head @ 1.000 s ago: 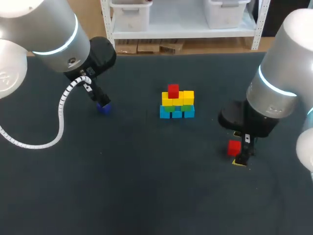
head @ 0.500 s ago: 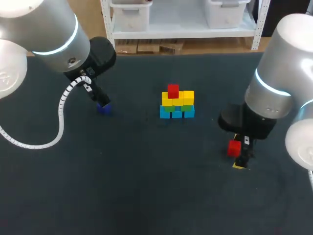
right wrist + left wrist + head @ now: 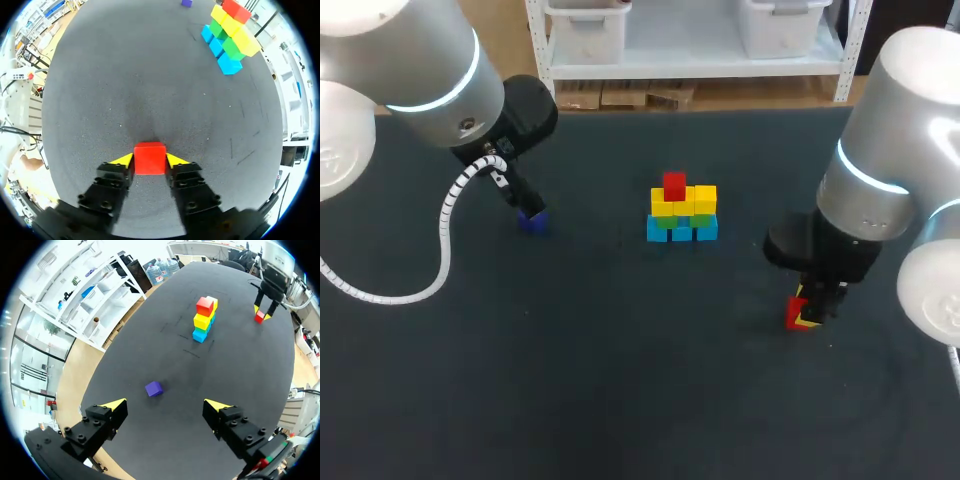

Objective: Place the blue cubes, place green cubes on the blue cubes, place the yellow cubes on the green cubes, then place the red cubes on the yellow cubes, and place purple cube on the red cubes.

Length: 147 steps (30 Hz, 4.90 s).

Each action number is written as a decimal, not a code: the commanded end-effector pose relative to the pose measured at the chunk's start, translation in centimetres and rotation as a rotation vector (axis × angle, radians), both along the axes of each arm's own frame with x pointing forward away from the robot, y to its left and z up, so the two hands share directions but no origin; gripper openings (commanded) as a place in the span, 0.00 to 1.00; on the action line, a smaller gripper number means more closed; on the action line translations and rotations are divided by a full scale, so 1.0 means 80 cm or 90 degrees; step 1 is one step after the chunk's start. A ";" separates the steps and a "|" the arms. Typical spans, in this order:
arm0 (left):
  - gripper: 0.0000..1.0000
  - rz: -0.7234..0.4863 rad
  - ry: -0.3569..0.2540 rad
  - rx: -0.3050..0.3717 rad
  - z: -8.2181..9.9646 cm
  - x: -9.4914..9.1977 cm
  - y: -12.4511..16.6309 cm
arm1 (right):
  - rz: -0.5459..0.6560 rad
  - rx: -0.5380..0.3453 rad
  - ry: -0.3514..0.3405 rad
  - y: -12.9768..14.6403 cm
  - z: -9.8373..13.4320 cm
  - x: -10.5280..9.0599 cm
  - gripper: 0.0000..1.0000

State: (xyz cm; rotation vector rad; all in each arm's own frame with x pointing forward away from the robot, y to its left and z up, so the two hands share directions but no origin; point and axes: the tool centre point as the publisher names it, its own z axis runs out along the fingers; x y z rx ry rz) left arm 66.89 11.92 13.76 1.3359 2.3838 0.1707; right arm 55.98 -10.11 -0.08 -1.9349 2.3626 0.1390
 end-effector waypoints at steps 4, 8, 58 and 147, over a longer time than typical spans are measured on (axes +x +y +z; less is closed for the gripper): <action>1.00 -0.003 0.001 -0.001 0.000 0.000 0.002 | 0.007 -0.010 -0.004 0.002 0.001 0.002 0.00; 1.00 -0.003 0.001 -0.001 0.000 0.000 0.002 | 0.009 -0.010 -0.015 0.001 0.011 0.003 0.00; 1.00 -0.003 0.001 -0.001 0.000 0.000 0.002 | 0.203 0.034 -0.060 0.091 0.216 0.120 0.00; 1.00 -0.003 0.001 -0.001 0.000 0.000 0.002 | 0.133 0.004 0.067 0.156 0.119 0.210 0.00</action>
